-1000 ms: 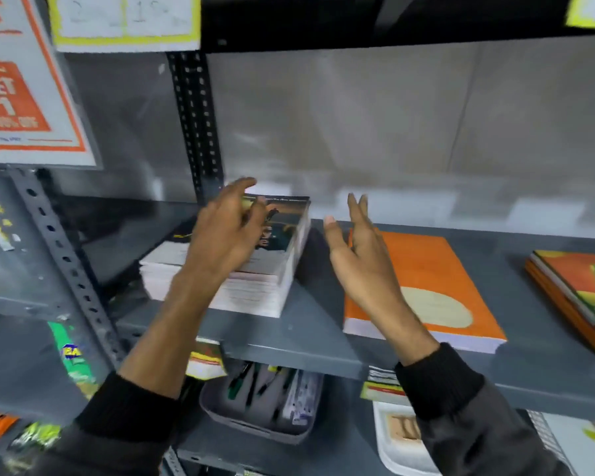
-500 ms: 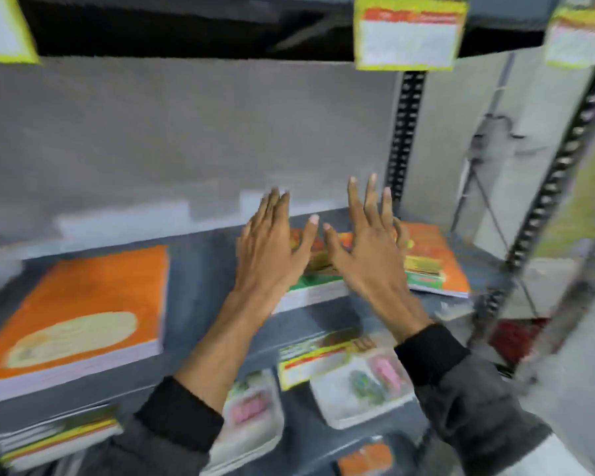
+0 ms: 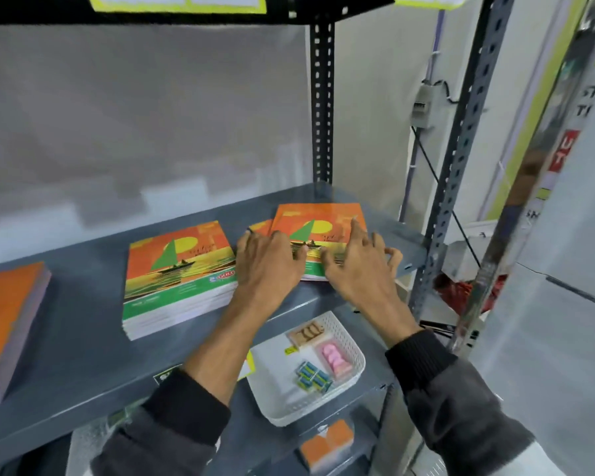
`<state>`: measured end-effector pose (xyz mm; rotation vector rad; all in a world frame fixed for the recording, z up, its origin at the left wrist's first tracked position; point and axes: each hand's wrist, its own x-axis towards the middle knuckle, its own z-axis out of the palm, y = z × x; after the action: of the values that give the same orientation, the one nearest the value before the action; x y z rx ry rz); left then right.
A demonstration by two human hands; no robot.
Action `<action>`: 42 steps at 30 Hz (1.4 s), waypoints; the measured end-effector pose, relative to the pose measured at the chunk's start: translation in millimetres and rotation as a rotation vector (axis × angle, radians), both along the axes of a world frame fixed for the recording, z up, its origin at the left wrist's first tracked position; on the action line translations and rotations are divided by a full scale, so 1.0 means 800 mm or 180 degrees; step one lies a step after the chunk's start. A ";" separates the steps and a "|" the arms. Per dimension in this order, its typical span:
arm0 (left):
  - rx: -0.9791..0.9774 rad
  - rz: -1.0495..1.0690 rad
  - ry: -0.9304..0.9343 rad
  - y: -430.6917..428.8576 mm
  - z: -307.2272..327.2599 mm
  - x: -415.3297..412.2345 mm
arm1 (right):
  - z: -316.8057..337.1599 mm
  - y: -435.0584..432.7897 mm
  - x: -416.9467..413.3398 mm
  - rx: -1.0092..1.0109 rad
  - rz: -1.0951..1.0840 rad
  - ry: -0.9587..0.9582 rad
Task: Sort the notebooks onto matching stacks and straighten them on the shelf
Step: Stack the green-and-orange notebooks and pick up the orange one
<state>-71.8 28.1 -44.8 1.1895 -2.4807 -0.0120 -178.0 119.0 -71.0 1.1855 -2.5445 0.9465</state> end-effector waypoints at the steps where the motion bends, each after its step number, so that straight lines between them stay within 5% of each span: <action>1: -0.0009 0.0006 0.0115 0.002 0.001 -0.001 | 0.000 0.001 0.000 -0.0060 -0.0006 0.0068; 10: -0.0183 0.0022 0.0694 0.012 -0.003 0.000 | -0.002 0.002 0.003 -0.0215 0.0034 0.0240; 14: 0.0092 -0.0050 0.1116 0.014 0.006 0.003 | 0.001 -0.003 0.000 -0.0358 0.0106 -0.0143; 21: 0.1286 -0.0395 0.3277 0.008 0.037 0.017 | 0.025 0.006 -0.003 -0.1580 0.0624 -0.1784; 26: 0.1964 -0.0455 0.4321 -0.004 0.048 0.054 | 0.054 -0.014 0.029 -0.2506 0.1348 -0.2089; 35: 0.0167 0.0370 0.3575 -0.014 0.042 0.168 | 0.068 -0.099 0.097 -0.1876 0.2193 -0.2197; 42: 0.0004 0.1140 0.2677 -0.018 -0.002 0.213 | 0.040 -0.117 0.129 -0.0605 0.2269 -0.1369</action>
<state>98.6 14.0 -46.1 1.2678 -1.5294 -0.3409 -75.1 25.2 -39.2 2.0646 -2.2280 1.7058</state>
